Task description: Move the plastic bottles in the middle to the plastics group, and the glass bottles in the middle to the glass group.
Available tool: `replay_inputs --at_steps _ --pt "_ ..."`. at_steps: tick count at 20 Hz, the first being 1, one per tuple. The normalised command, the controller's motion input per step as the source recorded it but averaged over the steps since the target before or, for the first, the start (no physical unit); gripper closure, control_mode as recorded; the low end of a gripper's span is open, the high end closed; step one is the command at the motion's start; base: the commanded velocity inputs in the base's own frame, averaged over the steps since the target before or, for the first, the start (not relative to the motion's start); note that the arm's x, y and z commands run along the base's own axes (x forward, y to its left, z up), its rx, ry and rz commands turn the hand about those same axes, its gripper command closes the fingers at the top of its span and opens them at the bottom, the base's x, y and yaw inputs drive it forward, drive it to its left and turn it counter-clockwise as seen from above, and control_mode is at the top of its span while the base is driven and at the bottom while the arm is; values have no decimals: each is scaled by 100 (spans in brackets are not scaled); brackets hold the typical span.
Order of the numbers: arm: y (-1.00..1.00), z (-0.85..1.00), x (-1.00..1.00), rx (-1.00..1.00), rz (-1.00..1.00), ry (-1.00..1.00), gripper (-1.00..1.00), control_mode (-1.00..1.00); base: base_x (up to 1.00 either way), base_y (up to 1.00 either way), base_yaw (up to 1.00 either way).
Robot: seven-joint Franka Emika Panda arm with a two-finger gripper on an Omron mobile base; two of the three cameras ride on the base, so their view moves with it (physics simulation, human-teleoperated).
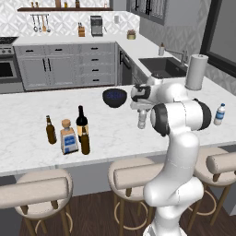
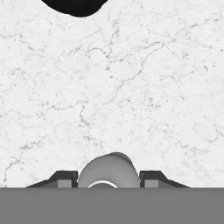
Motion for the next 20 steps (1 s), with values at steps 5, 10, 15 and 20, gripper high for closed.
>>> replay_inputs --at_steps 5,10,15,20 --pt "-63 43 -54 0 -2 0 100 -100 0 0 0" --pt "-71 34 -48 0 -5 1 100 -100 0 0 0" --pt "-77 29 -45 0 -3 2 100 -100 0 0 0" --pt "-82 19 -32 0 -2 5 100 -100 0 0 0"
